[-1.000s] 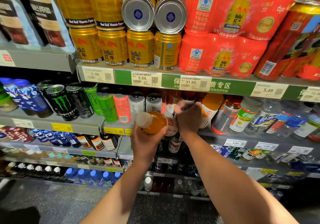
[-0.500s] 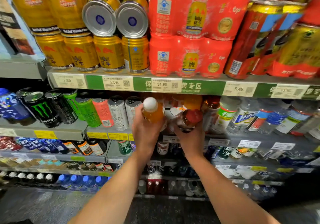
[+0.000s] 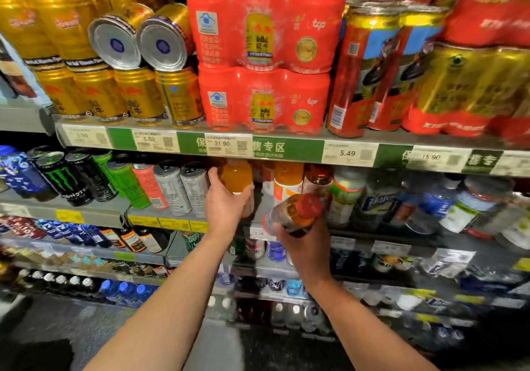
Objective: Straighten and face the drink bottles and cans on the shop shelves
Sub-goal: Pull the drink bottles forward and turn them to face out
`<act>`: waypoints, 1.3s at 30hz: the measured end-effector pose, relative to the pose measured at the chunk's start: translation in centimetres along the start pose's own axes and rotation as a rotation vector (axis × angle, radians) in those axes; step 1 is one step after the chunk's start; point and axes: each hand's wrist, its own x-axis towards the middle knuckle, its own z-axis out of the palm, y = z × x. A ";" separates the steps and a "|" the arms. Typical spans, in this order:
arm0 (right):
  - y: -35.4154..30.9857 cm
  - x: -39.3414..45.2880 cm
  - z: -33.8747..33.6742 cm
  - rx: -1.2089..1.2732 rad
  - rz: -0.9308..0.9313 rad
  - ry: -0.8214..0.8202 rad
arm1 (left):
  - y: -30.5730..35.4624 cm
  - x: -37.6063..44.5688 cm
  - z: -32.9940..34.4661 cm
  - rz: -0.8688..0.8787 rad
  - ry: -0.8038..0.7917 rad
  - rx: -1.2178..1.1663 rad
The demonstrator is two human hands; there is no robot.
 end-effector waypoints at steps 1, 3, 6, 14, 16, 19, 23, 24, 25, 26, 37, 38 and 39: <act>0.2 0.0 -0.6 0.017 -0.009 -0.003 | -0.1 -0.1 0.1 0.014 0.012 -0.022; 0.5 -0.2 -1.7 0.041 -0.007 -0.008 | -0.3 -0.5 0.3 0.036 0.032 -0.043; 1.3 -0.5 -3.6 0.045 -0.005 -0.001 | -0.1 -1.8 0.8 0.002 0.117 -0.136; 1.0 -1.4 -8.6 -0.011 0.034 0.110 | 3.4 -9.6 3.3 0.091 0.048 -0.403; 1.0 -1.7 -9.9 -0.026 0.059 0.151 | 4.2 -10.6 4.1 0.066 -0.078 -0.500; 1.0 -2.3 -12.2 -0.012 0.090 0.215 | 5.2 -12.1 5.7 0.038 -0.275 -0.624; 0.9 -3.4 -15.4 -0.059 0.094 0.349 | 6.4 -14.8 6.9 0.170 -0.349 -0.620; 1.0 -3.7 -16.2 -0.066 0.100 0.383 | 6.8 -15.6 7.0 0.169 -0.365 -0.624; 1.1 -4.0 -17.0 -0.069 0.109 0.415 | 7.3 -16.3 7.3 0.162 -0.384 -0.625; 1.2 -4.2 -17.9 -0.079 0.108 0.440 | 7.8 -17.1 7.6 0.151 -0.415 -0.631; 4.4 -4.5 -31.4 -0.094 0.207 0.582 | 17.5 -25.2 16.2 0.076 -0.684 -0.585; 4.8 -4.3 -33.1 -0.087 0.226 0.574 | 18.7 -26.0 17.2 0.064 -0.681 -0.585; 5.2 -4.2 -34.8 -0.081 0.243 0.564 | 19.6 -27.0 18.3 0.074 -0.663 -0.564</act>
